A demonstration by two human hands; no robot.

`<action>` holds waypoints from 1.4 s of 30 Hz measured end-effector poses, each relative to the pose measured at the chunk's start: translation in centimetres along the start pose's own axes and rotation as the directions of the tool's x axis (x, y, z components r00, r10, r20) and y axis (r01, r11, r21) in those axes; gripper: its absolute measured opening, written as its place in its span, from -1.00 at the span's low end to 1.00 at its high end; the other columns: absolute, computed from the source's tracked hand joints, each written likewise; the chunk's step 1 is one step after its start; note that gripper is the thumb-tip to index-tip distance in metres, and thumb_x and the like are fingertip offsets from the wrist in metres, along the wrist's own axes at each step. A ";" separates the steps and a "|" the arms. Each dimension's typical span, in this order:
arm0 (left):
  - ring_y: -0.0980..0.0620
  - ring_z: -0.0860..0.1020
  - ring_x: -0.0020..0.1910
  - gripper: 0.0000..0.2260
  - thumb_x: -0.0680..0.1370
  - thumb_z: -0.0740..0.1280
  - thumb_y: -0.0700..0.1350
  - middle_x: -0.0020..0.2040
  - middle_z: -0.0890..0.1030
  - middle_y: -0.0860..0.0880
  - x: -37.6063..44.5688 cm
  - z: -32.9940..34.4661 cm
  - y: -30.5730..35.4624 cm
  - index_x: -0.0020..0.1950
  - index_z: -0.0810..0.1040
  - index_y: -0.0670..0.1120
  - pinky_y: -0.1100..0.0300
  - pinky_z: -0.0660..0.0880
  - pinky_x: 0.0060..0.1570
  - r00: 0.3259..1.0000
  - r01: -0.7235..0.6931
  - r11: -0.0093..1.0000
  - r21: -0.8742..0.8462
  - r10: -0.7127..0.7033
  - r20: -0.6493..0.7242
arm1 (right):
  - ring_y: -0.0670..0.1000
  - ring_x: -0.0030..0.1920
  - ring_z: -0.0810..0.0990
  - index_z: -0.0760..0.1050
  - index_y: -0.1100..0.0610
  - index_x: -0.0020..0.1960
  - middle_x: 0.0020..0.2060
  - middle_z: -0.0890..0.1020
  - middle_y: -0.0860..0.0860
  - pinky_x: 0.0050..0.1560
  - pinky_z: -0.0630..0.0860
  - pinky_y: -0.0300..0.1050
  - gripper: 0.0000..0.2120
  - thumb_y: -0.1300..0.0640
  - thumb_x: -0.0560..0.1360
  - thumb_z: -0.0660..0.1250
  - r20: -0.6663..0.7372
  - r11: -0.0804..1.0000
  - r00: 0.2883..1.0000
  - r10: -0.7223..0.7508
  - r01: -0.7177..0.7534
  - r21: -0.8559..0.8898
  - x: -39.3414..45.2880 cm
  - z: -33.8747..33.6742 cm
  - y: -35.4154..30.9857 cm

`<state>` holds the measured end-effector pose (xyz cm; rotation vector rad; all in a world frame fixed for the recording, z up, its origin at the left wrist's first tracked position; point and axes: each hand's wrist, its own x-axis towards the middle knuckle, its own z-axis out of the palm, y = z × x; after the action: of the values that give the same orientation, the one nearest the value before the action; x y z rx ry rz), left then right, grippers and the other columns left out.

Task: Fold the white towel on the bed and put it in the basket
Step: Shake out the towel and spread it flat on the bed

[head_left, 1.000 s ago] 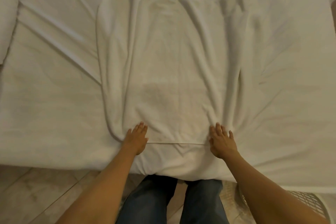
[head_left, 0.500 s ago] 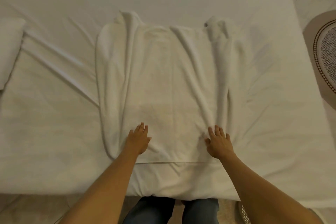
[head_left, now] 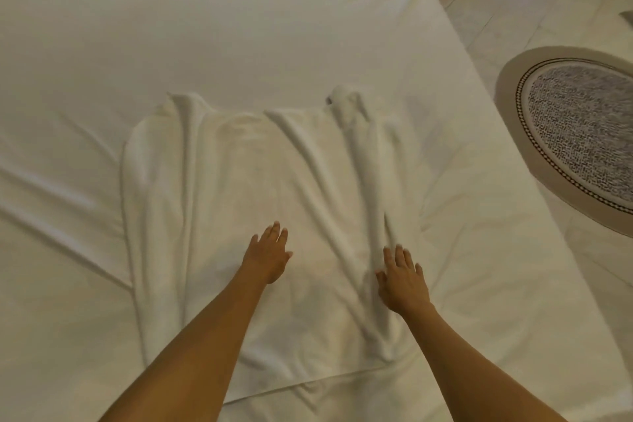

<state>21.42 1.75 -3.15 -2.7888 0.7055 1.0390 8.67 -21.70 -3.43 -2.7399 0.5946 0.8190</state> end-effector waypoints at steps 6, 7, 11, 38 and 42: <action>-0.08 -0.04 0.57 -0.48 0.67 -0.05 0.04 0.58 -0.11 -0.15 6.0 -3.8 3.7 0.56 -0.08 -0.16 -0.04 0.04 0.52 0.996 -0.065 0.995 0.076 0.070 -0.061 | 0.13 0.54 -0.08 -0.11 0.15 0.54 0.54 -0.05 0.16 0.50 0.01 0.11 -0.46 0.00 0.63 -0.06 -0.037 0.998 0.998 0.048 -0.046 0.038 3.8 -1.7 3.0; -0.09 -0.04 0.57 -0.47 0.67 -0.05 0.04 0.58 -0.10 -0.15 7.0 -4.3 4.3 0.56 -0.09 -0.16 -0.04 0.05 0.51 0.995 -0.070 0.993 0.095 0.076 -0.064 | 0.14 0.54 -0.08 -0.10 0.15 0.54 0.54 -0.05 0.16 0.49 0.02 0.11 -0.46 0.01 0.63 -0.06 -0.037 0.998 0.998 0.056 -0.054 0.045 4.5 -1.9 3.5; -0.09 -0.03 0.57 -0.48 0.67 -0.04 0.04 0.58 -0.10 -0.14 11.4 -5.9 7.1 0.56 -0.08 -0.15 -0.05 0.05 0.51 0.992 -0.100 0.990 0.097 0.107 -0.063 | 0.13 0.54 -0.08 -0.11 0.14 0.54 0.54 -0.05 0.16 0.50 0.01 0.10 -0.48 0.03 0.64 -0.09 -0.024 0.992 0.996 0.086 -0.083 0.096 7.6 -2.2 5.2; -0.06 -0.12 0.57 -0.44 0.67 -0.06 0.04 0.58 -0.16 -0.14 35.1 -15.0 14.9 0.55 -0.17 -0.18 -0.08 -0.05 0.52 0.956 -0.109 0.958 0.265 0.174 -0.234 | -0.03 0.51 -0.23 -0.40 0.07 0.45 0.46 -0.35 -0.02 0.46 -0.22 0.01 -0.36 -0.11 0.41 -0.46 -0.220 0.955 0.965 0.140 -0.073 0.286 20.4 2.2 8.9; -0.08 -0.09 0.57 -0.45 0.67 -0.04 0.03 0.58 -0.14 -0.15 38.1 -15.9 15.2 0.56 -0.15 -0.19 -0.08 -0.04 0.51 0.946 -0.109 0.939 0.327 0.199 -0.257 | 0.00 0.50 0.11 0.01 0.13 0.51 0.51 0.10 0.06 0.47 -0.04 0.00 -0.43 -0.04 0.55 -0.13 -0.305 0.956 0.929 0.208 -0.126 0.266 21.1 3.7 8.7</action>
<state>49.41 -30.40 -14.01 -2.6593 1.0375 0.4849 19.20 -34.93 -19.22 -2.6363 0.9396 0.2870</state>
